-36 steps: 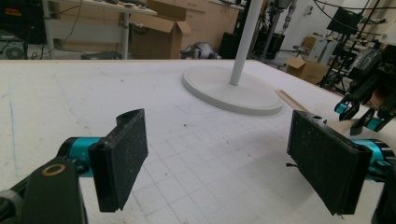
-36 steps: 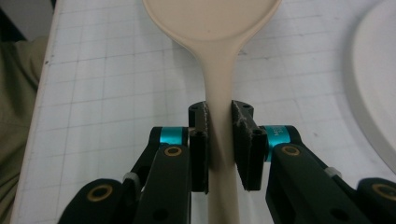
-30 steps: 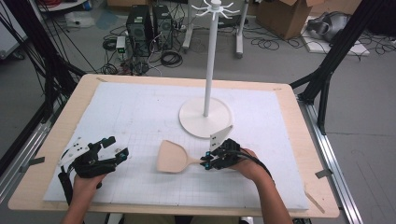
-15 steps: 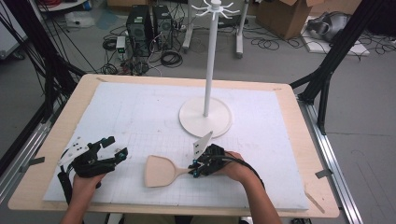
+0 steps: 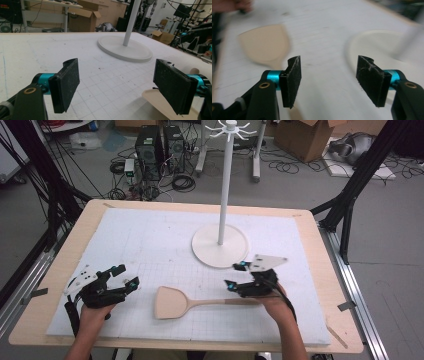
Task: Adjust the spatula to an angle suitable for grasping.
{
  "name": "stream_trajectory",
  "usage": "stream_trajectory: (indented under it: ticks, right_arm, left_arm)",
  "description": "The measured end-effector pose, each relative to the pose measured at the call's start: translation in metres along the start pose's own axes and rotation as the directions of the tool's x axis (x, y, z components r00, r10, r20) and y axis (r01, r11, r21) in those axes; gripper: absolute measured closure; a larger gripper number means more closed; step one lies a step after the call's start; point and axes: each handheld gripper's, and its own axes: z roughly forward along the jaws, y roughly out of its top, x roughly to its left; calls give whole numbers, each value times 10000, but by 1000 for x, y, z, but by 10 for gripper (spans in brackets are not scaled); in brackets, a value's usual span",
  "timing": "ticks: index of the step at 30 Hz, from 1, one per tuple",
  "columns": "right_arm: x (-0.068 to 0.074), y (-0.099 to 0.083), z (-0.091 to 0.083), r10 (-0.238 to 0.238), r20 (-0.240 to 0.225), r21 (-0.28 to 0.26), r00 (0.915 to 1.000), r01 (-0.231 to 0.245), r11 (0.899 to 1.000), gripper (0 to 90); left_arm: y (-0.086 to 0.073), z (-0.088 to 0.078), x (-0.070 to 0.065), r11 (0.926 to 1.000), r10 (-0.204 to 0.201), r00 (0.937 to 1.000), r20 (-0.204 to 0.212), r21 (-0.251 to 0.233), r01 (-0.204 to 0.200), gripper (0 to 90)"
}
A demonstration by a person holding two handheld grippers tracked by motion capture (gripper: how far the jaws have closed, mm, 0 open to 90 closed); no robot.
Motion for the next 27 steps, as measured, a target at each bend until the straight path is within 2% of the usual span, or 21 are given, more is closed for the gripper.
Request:
stream_trajectory:
  ticks: [1, 3, 4, 5, 8, 9, 11, 12, 14, 15, 17, 20, 23, 27]
  right_arm:
    - [-3, -7, -12, 342, 651, -221, 9973, -328, 9992, 329]
    - [-9, -21, -33, 994, 1767, -675, 9792, -887, 9938, 291]
    - [-10, -28, -43, 1283, 2207, -790, 9669, -1133, 9904, 291]
    - [-10, -28, -43, 1283, 2207, -790, 9669, -1133, 9904, 291]
    - [-15, -47, -67, 1851, 3286, -1142, 9261, -1556, 9812, 271]
    - [-14, -57, -80, 2172, 3666, -1253, 9047, -1833, 9750, 265]
    - [-12, -63, -89, 2288, 4026, -1346, 8863, -1899, 9725, 262]
    - [-12, -63, -89, 2288, 4026, -1346, 8863, -1899, 9725, 262]
    - [-10, -66, -97, 2423, 4178, -1491, 8756, -1970, 9690, 261]
    - [-8, -65, -100, 2358, 4270, -1490, 8730, -1893, 9705, 260]
    - [-6, -64, -101, 2315, 4332, -1409, 8711, -1882, 9720, 260]
    - [-5, -64, -99, 2381, 4247, -1352, 8735, -1988, 9707, 260]
    - [-5, -65, -97, 2411, 4255, -1241, 8722, -2077, 9703, 255]
    - [-3, -62, -94, 2230, 4204, -1142, 8795, -1925, 9746, 249]
  left_arm:
    - [0, 0, 0, 10000, 0, 10000, 0, 0, 0, 214]
    - [1, 1, 0, 10000, 18, 10000, -6, -25, -18, 212]
    - [1, 1, 0, 10000, 18, 10000, -6, -25, -18, 213]
    - [1, 2, 0, 10000, -21, 10000, 25, -63, 21, 213]
    - [5, 4, -1, 9999, 45, 9999, 108, -100, -44, 205]
    - [6, 4, -2, 9999, 73, 9999, 108, -96, -72, 198]
    - [9, 6, -4, 9999, 119, 9998, 177, -101, -118, 190]
    - [11, 7, -4, 9997, 204, 9996, 211, -119, -202, 190]
    - [15, 8, -5, 9993, 334, 9991, 277, -175, -329, 190]
    - [16, 9, -6, 9994, 290, 9991, 312, -222, -283, 187]
    - [19, 9, -6, 9992, 321, 9989, 349, -236, -313, 181]
    - [21, 9, -7, 9991, 360, 9986, 400, -240, -351, 180]
    - [23, 9, -8, 9986, 503, 9980, 388, -164, -497, 180]
    - [22, 12, -11, 9989, 455, 9975, 535, 35, -457, 179]
